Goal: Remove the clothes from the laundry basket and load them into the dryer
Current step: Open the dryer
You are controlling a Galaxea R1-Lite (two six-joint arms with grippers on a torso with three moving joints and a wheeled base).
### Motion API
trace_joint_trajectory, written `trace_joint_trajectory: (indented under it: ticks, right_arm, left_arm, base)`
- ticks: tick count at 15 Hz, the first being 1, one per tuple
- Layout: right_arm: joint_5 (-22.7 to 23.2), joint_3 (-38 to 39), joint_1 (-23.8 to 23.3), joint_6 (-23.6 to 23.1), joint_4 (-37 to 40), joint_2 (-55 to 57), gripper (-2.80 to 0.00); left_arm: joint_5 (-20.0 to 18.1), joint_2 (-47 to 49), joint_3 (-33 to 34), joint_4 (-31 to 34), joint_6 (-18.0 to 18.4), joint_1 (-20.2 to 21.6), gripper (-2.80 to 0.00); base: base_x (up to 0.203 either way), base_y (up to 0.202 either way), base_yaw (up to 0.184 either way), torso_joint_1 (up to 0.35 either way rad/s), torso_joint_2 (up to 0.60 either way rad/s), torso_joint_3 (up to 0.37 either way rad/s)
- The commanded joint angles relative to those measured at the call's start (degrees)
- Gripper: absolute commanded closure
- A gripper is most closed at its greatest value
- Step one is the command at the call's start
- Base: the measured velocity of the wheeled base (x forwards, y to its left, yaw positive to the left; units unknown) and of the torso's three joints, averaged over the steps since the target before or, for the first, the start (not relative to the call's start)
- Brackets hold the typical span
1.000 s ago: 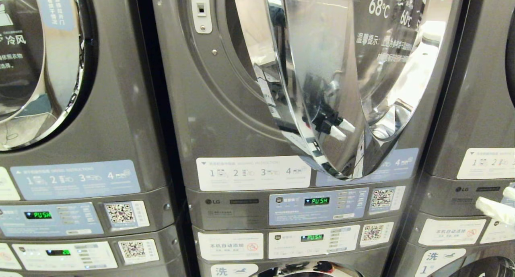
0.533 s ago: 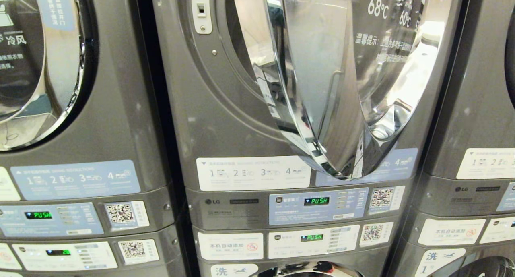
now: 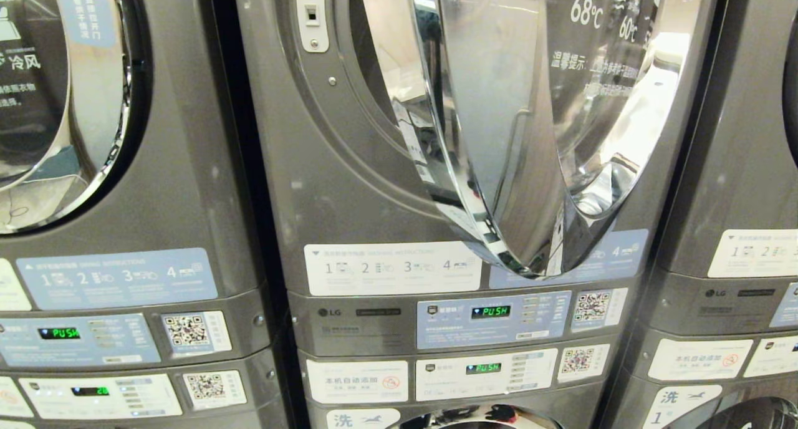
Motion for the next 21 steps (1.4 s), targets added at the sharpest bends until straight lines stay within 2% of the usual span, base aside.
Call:
trace_joint_trajectory:
  ticks: [1,2,3,4,6,9,11,15,18,21]
  right_arm:
    - [0.2,0.1,-1.5,0.0,-0.1,-3.2,-2.8]
    - [0.3,0.4,-1.9,0.7,-1.0,-4.9,-2.8]
    - [0.3,0.6,-2.1,3.9,-1.5,-4.9,-2.8]
    - [0.3,0.7,-2.2,4.9,-2.5,-4.7,-2.8]
    - [0.3,0.7,-1.5,4.4,-2.2,-5.0,-2.8]
    - [0.7,0.4,3.5,3.0,-1.3,-6.5,-2.8]
    - [0.3,0.4,3.0,3.0,-1.2,-8.6,-2.8]
    - [0.2,0.1,1.3,0.2,-0.3,-19.8,-2.8]
    - [0.0,0.4,1.1,3.3,-1.1,-20.1,-2.8]
    - [0.1,0.7,1.1,4.0,-2.1,-20.0,-2.8]
  left_arm:
    - [0.0,0.0,0.0,0.0,0.0,0.0,0.0]
    - [0.0,0.0,0.0,0.0,0.0,0.0,0.0]
    - [0.0,0.0,0.0,0.0,0.0,0.0,0.0]
    - [0.0,0.0,0.0,0.0,0.0,0.0,0.0]
    - [0.0,0.0,0.0,0.0,0.0,0.0,0.0]
    - [0.0,0.0,0.0,0.0,0.0,0.0,0.0]
    - [0.0,0.0,0.0,0.0,0.0,0.0,0.0]
    - [0.0,0.0,0.0,0.0,0.0,0.0,0.0]
    - [0.0,0.0,0.0,0.0,0.0,0.0,0.0]
    - [0.0,0.0,0.0,0.0,0.0,0.0,0.0]
  base:
    - [0.0,0.0,0.0,0.0,0.0,0.0]
    - [0.0,0.0,0.0,0.0,0.0,0.0]
    - [0.0,0.0,0.0,0.0,0.0,0.0]
    - [0.0,0.0,0.0,0.0,0.0,0.0]
    - [0.0,0.0,0.0,0.0,0.0,0.0]
    - [0.0,0.0,0.0,0.0,0.0,0.0]
    - [0.0,0.0,0.0,0.0,0.0,0.0]
    - [0.0,0.0,0.0,0.0,0.0,0.0]
    - [0.0,0.0,0.0,0.0,0.0,0.0]
    - [0.0,0.0,0.0,0.0,0.0,0.0]
